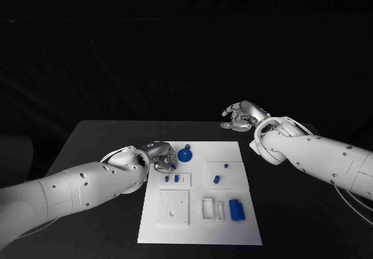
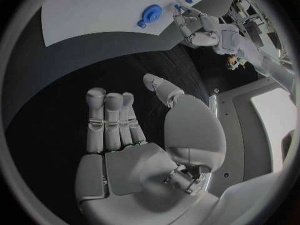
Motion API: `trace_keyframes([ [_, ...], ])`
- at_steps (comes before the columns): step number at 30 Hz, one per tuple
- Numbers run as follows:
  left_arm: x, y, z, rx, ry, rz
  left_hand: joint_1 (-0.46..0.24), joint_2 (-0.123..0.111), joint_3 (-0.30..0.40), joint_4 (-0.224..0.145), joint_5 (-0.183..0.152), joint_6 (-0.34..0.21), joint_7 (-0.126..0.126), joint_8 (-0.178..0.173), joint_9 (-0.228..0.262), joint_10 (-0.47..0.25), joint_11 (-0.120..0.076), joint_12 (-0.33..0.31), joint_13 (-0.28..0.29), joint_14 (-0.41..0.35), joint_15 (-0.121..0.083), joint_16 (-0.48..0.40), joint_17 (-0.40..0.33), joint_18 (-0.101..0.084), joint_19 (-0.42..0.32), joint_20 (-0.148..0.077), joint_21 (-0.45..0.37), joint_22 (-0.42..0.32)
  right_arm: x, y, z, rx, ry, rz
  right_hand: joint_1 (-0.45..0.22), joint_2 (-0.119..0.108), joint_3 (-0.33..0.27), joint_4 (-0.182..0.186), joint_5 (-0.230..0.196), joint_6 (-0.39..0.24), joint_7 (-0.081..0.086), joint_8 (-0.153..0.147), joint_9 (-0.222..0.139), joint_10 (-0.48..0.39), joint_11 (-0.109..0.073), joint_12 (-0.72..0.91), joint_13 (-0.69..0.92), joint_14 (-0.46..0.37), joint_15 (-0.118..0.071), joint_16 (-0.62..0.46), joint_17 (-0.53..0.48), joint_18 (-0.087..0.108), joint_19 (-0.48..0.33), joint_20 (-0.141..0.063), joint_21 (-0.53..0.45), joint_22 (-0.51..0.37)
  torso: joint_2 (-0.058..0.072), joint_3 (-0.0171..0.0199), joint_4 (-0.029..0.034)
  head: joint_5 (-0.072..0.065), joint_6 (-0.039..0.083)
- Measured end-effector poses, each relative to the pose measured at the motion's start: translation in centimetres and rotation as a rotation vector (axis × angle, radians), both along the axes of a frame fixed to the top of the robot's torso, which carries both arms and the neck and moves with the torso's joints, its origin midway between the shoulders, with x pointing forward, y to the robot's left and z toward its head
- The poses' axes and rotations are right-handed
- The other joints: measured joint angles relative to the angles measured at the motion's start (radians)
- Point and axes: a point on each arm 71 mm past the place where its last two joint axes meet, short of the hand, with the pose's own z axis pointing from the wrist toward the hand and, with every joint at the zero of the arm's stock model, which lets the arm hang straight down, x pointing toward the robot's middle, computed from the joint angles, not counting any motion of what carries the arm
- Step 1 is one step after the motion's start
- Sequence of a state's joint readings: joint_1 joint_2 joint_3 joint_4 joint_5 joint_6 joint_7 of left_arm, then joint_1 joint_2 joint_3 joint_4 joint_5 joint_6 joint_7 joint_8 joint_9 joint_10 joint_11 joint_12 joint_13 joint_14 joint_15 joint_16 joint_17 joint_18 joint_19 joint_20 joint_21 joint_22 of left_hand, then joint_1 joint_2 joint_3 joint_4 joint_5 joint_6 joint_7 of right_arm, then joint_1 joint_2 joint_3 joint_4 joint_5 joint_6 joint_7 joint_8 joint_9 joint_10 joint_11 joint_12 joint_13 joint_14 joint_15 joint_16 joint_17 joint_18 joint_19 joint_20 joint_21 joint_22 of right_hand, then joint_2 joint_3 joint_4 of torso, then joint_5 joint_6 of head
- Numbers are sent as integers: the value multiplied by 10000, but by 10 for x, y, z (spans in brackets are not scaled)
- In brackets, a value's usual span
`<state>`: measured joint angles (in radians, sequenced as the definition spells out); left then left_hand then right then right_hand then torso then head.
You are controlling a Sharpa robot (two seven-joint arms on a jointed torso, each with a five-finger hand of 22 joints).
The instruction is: Assemble the parts on the task board
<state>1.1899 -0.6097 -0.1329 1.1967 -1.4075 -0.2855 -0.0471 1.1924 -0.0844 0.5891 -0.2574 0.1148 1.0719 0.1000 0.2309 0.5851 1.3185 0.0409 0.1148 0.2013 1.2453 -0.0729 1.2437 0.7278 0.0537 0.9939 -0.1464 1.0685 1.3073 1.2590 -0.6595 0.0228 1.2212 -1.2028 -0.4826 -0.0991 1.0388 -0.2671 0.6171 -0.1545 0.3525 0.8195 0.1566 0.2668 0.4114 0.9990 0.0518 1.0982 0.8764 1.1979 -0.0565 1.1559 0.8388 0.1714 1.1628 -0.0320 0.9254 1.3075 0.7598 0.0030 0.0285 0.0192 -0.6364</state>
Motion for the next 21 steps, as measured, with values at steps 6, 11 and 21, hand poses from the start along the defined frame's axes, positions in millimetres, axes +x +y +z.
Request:
trace_keyframes([
  [6,0,-1,-1,27,7,-17,1,-2,0,-1,-6,-9,8,13,0,0,0,-7,2,0,0,0,0,0,0,1,0,4,0,0,0,1,0,2,0,0,0,0,0,-26,25,0,0,0,0,0,0,0,0,0,0,0,0,0,0,-1,2,5,-5,-4,-2],
  [11,-1,-1,-2,88,15,-62,4,-5,-1,-1,44,-13,8,17,1,0,0,-7,4,0,0,0,-1,0,0,2,0,7,0,0,0,2,0,5,0,0,0,0,0,-27,24,0,-1,0,0,0,0,0,0,0,1,0,0,0,0,-1,2,6,-2,-13,-3],
  [21,0,-4,-2,256,-71,-153,-19,15,27,-30,44,-14,-19,13,1,-1,-1,-29,14,0,0,0,0,-1,0,4,0,6,0,0,0,1,0,3,0,0,0,0,0,-42,8,0,8,0,0,43,-8,0,0,0,1,1,1,0,-41,1,2,2,-2,-25,-23],
])
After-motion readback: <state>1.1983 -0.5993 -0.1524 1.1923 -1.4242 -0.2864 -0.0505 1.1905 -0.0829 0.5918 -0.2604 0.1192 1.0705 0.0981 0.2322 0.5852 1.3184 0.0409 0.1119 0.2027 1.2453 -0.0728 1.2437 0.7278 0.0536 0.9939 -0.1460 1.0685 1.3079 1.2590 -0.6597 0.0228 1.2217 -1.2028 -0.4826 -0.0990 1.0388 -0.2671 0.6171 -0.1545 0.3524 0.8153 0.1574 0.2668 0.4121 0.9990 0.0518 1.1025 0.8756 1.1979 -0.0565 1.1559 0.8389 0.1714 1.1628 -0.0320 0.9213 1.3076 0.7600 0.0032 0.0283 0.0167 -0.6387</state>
